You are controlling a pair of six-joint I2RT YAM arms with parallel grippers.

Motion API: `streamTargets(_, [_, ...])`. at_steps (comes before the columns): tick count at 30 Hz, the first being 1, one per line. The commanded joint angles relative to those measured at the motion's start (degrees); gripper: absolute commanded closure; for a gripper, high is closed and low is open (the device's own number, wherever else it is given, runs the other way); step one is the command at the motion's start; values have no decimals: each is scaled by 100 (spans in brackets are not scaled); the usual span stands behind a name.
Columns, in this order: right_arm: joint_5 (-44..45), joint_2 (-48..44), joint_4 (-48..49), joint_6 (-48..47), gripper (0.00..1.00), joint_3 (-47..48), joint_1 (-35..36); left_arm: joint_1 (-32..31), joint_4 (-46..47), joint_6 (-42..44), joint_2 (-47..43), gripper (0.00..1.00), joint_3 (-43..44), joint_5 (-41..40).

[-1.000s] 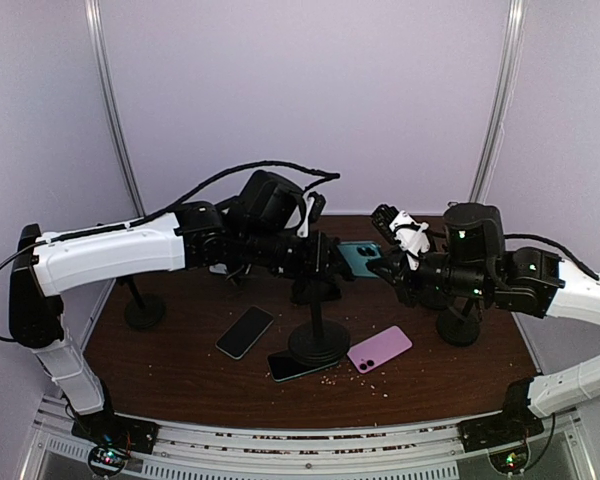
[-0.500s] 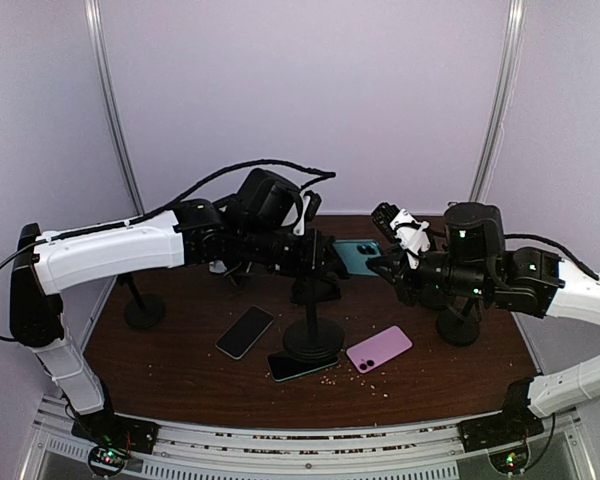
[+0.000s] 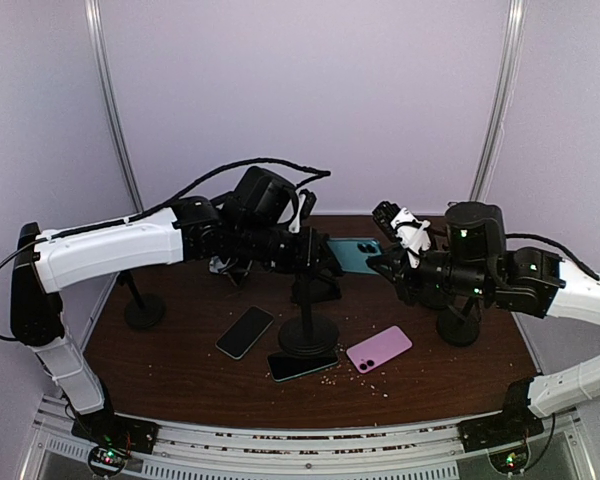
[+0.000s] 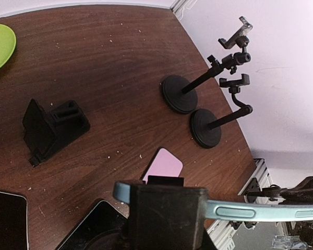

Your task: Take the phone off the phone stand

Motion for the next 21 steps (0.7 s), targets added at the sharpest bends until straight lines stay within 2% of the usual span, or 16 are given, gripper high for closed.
streamTargets(1, [-184, -394, 244, 24, 100, 173, 121, 389, 48, 56, -122, 100, -11, -769])
streamTargets(14, [41, -722, 151, 45, 100, 191, 117, 452, -224, 269, -249, 100, -48, -1034])
streamTargets(21, [473, -600, 143, 391, 100, 298, 33, 459, -506, 587, -517, 100, -58, -1367])
